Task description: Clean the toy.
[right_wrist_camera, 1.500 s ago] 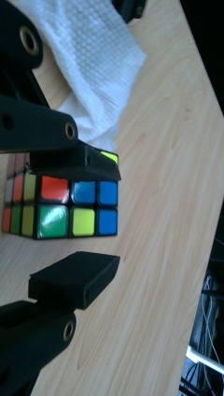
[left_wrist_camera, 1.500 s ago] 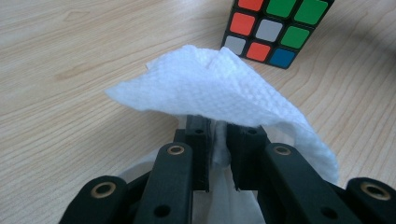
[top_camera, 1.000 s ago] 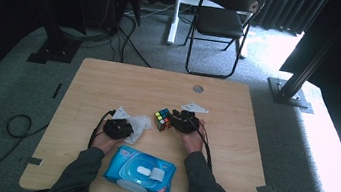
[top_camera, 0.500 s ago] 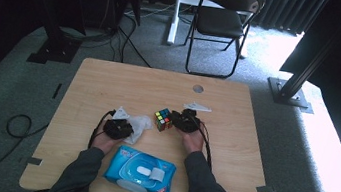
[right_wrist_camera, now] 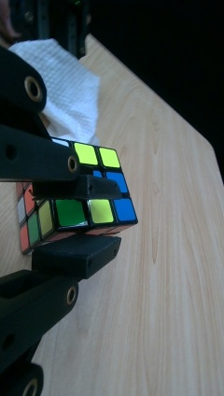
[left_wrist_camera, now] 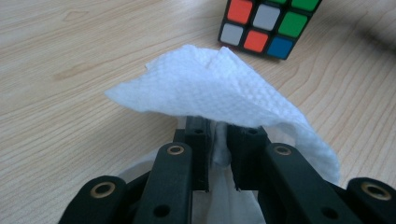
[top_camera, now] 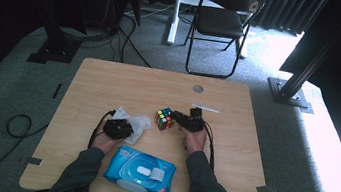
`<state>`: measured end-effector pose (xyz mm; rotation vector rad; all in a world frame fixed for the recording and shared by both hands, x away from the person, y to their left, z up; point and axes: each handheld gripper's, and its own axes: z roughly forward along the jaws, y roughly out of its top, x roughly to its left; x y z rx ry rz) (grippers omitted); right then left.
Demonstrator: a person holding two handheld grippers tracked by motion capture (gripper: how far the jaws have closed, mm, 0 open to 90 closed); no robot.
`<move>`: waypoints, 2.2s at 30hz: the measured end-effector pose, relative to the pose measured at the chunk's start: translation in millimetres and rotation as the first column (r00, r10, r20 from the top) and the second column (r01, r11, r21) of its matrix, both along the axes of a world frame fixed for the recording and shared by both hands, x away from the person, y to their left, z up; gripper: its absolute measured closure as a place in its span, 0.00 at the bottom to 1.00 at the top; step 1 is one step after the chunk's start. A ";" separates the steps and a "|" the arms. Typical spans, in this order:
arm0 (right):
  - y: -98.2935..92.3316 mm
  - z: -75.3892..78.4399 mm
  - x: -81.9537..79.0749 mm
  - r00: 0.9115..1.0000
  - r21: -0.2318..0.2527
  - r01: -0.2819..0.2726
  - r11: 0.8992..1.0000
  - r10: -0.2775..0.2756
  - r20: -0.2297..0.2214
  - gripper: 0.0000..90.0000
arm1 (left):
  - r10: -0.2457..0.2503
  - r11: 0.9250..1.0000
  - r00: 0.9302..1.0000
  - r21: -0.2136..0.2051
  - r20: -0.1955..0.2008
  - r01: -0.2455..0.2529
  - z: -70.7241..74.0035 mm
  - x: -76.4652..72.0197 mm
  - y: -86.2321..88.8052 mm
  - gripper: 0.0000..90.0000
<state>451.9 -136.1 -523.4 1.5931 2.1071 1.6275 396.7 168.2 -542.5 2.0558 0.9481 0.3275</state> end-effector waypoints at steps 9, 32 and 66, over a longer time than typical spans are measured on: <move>-11.2 2.3 0.3 0.998 -0.017 0.069 0.998 -0.069 0.002 0.82 | 0.001 1.000 1.000 -0.001 -0.001 -0.001 -0.2 0.1 -0.1 0.88; -11.4 7.1 -17.2 0.985 -0.176 0.037 0.984 -0.007 0.170 0.50 | -0.001 1.000 1.000 -0.002 -0.005 0.001 -0.2 0.5 -0.1 0.87; 19.6 7.3 18.8 0.944 -0.471 -0.193 0.860 0.295 0.151 0.20 | -0.006 1.000 1.000 0.000 -0.005 0.006 -0.2 0.1 -0.9 0.86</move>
